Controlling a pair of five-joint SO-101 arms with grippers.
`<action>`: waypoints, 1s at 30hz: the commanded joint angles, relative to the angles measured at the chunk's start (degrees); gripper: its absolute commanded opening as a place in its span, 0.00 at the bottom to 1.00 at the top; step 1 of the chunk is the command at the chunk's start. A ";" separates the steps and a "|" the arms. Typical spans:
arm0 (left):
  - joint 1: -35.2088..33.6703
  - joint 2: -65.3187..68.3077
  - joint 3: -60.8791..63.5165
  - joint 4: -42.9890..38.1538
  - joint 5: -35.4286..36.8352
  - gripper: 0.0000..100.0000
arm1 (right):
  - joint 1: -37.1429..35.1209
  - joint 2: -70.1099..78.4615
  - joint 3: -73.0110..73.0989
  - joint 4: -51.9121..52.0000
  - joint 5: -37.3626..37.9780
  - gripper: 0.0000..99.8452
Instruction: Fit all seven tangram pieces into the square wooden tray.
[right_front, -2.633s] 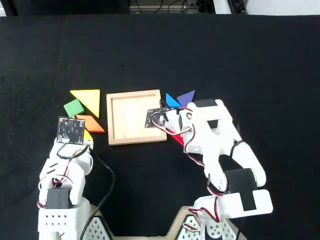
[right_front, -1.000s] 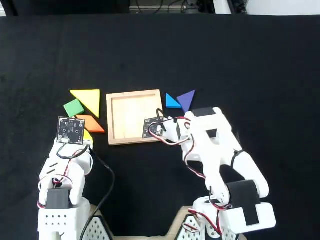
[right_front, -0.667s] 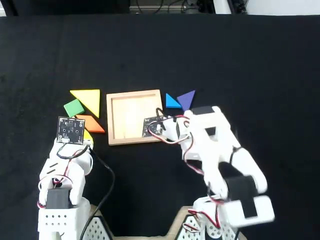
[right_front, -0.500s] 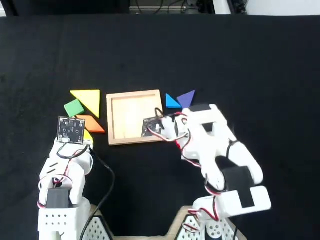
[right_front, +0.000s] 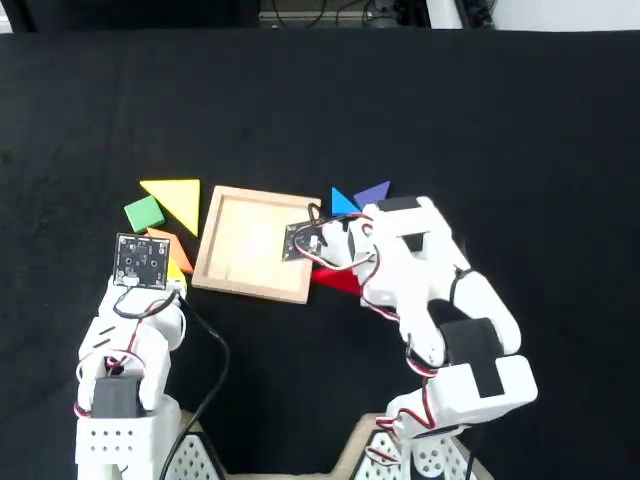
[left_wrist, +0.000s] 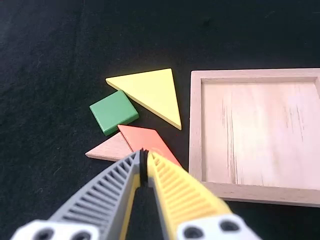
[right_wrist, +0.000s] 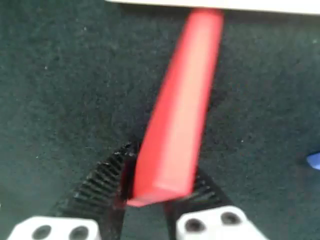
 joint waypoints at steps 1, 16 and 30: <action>0.40 -0.44 1.01 -1.05 -0.35 0.03 | 3.25 -0.40 -5.49 1.14 0.44 0.01; 0.66 -0.44 1.01 -1.14 -0.35 0.03 | 5.19 -7.08 -7.96 4.48 -0.53 0.01; 0.40 -0.44 1.01 -0.88 -0.35 0.03 | 4.22 -1.27 -7.78 4.40 -0.70 0.02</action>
